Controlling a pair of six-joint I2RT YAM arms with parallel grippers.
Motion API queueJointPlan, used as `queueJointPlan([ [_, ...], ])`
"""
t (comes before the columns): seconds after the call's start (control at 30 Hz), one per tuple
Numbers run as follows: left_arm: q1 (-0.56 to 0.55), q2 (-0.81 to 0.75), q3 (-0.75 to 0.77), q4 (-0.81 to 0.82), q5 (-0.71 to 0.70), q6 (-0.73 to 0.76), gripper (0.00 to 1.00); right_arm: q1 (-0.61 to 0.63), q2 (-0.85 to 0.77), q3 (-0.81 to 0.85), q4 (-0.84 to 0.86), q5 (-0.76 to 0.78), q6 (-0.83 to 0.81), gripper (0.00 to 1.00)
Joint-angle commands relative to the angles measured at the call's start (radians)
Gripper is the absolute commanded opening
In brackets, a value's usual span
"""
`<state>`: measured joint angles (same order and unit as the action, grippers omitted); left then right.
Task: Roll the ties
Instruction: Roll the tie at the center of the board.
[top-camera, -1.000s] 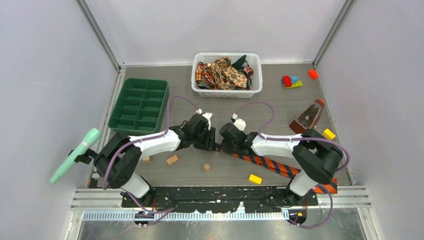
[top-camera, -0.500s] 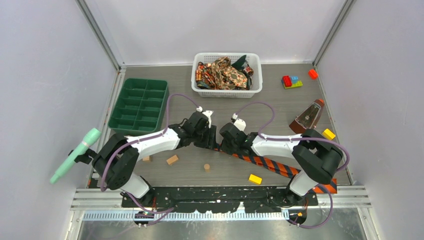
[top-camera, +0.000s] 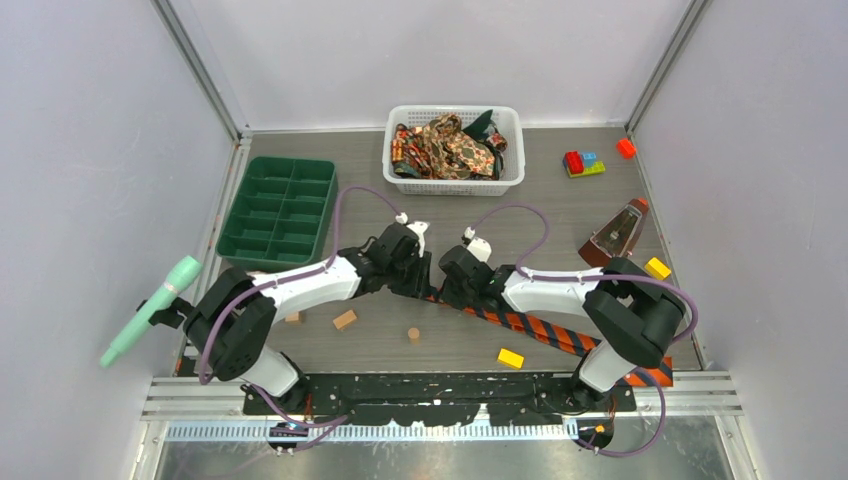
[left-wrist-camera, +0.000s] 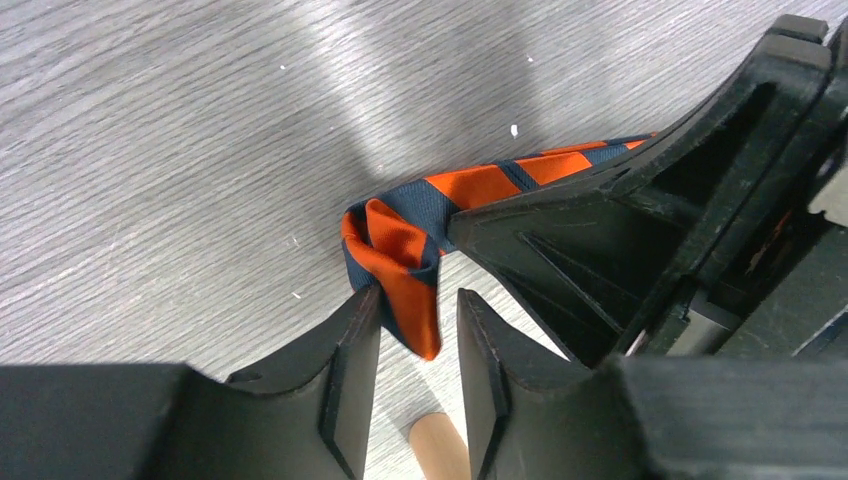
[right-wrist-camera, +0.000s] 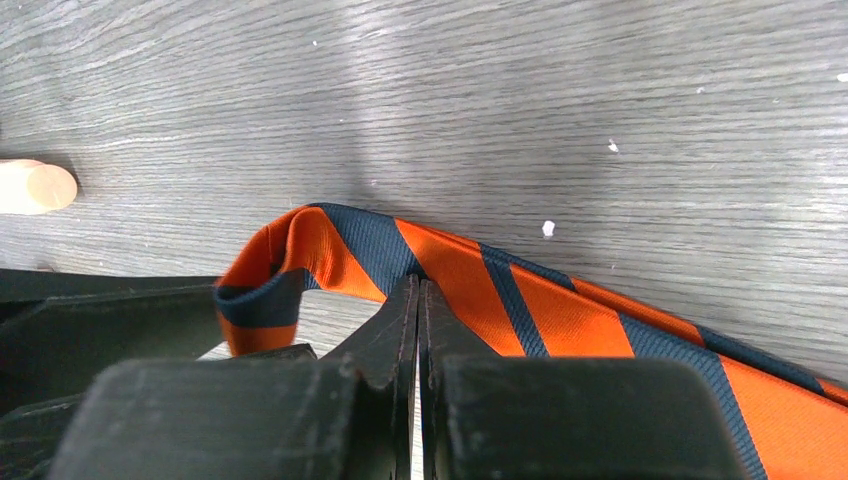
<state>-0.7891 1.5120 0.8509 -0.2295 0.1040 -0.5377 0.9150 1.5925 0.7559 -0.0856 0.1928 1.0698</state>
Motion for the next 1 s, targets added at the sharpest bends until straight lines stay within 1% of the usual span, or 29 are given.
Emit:
queueJointPlan([
  [0.0, -0.015, -0.004, 0.043, 0.003, -0.003, 0.019, 0.35, 0.004, 0.034, -0.018, -0.030, -0.009, 0.003, 0.03],
  [0.13, -0.024, 0.012, 0.048, 0.012, 0.002, 0.019, 0.35, 0.004, 0.038, -0.019, -0.028, -0.013, 0.003, 0.03],
  [0.27, -0.027, 0.017, 0.051, 0.012, 0.001, 0.020, 0.44, 0.003, 0.038, -0.021, -0.028, -0.016, 0.005, 0.03],
  [0.33, -0.028, 0.019, 0.051, 0.013, -0.003, 0.017, 0.46, 0.003, 0.037, -0.021, -0.027, -0.016, 0.005, 0.03],
  [0.43, -0.029, 0.019, 0.047, 0.017, -0.014, 0.014, 0.44, 0.004, 0.032, -0.025, -0.026, -0.016, 0.008, 0.03],
  [0.6, -0.029, 0.020, 0.035, 0.037, -0.022, 0.000, 0.34, 0.004, 0.025, -0.026, -0.025, -0.018, 0.007, 0.03],
  [0.67, -0.028, 0.024, 0.034, 0.050, -0.011, -0.003, 0.32, 0.004, 0.025, -0.026, -0.027, -0.018, 0.007, 0.03],
  [0.77, -0.028, 0.035, 0.034, 0.068, 0.008, -0.007, 0.32, 0.004, 0.024, -0.029, -0.028, -0.020, 0.007, 0.03],
  [0.97, -0.028, 0.073, 0.037, 0.086, 0.014, -0.014, 0.40, 0.004, 0.019, -0.031, -0.028, -0.021, 0.008, 0.03],
])
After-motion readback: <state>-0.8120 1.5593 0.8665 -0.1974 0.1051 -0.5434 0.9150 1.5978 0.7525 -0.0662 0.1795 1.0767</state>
